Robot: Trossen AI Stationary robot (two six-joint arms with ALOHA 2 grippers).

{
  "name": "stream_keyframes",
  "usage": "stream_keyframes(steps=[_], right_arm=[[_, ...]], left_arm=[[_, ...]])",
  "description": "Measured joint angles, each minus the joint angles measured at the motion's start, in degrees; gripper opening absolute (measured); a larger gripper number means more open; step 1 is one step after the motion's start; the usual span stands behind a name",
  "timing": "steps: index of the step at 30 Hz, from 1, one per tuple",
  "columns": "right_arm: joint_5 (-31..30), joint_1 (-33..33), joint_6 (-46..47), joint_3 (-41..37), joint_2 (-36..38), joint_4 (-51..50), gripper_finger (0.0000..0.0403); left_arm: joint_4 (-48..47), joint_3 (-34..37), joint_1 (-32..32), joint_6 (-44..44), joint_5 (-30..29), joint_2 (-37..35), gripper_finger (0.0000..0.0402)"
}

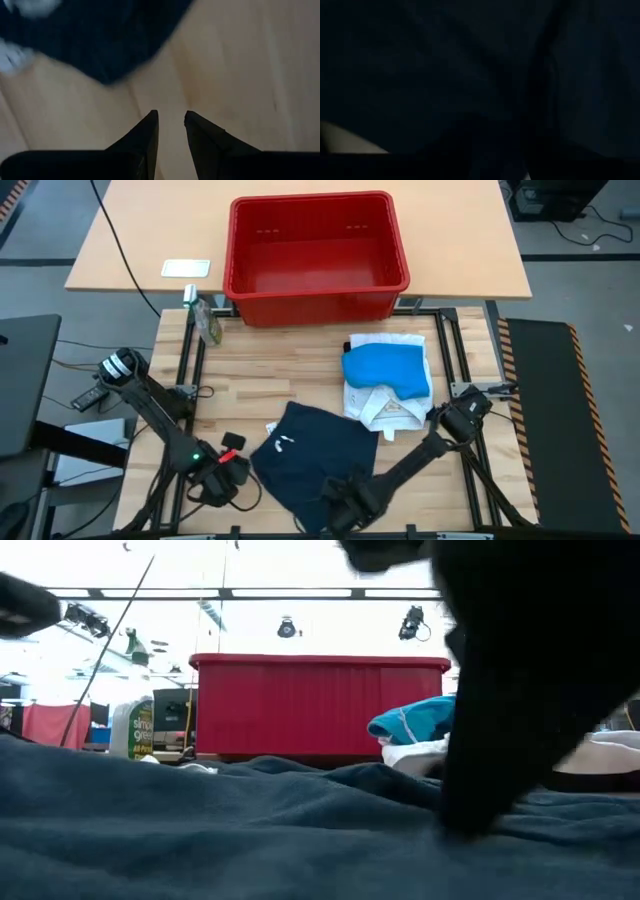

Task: Fold laundry
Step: Fold the dark blue shorts

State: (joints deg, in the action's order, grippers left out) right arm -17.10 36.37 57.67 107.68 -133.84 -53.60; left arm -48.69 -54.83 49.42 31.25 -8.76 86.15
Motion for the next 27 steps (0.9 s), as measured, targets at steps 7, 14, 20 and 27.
stream_keyframes(steps=[7,14,20,27], right_arm=[[-10.3,3.1,6.9,0.0,5.4,4.9,0.0160],[-7.3,4.0,2.7,-0.4,5.5,15.1,0.0198],[-5.7,1.9,2.6,-0.5,5.5,19.7,0.0226],[-1.9,-0.8,0.5,-0.5,5.5,20.6,0.0220]], left_arm=[[11.8,-0.7,-2.0,-16.6,-7.4,0.0,0.0103],[17.2,4.7,-2.4,-34.1,-8.1,0.1,0.0143],[28.3,13.9,-3.7,-42.0,-11.6,0.2,0.0193],[39.1,17.8,-7.0,-44.2,-11.1,0.2,0.0193]])
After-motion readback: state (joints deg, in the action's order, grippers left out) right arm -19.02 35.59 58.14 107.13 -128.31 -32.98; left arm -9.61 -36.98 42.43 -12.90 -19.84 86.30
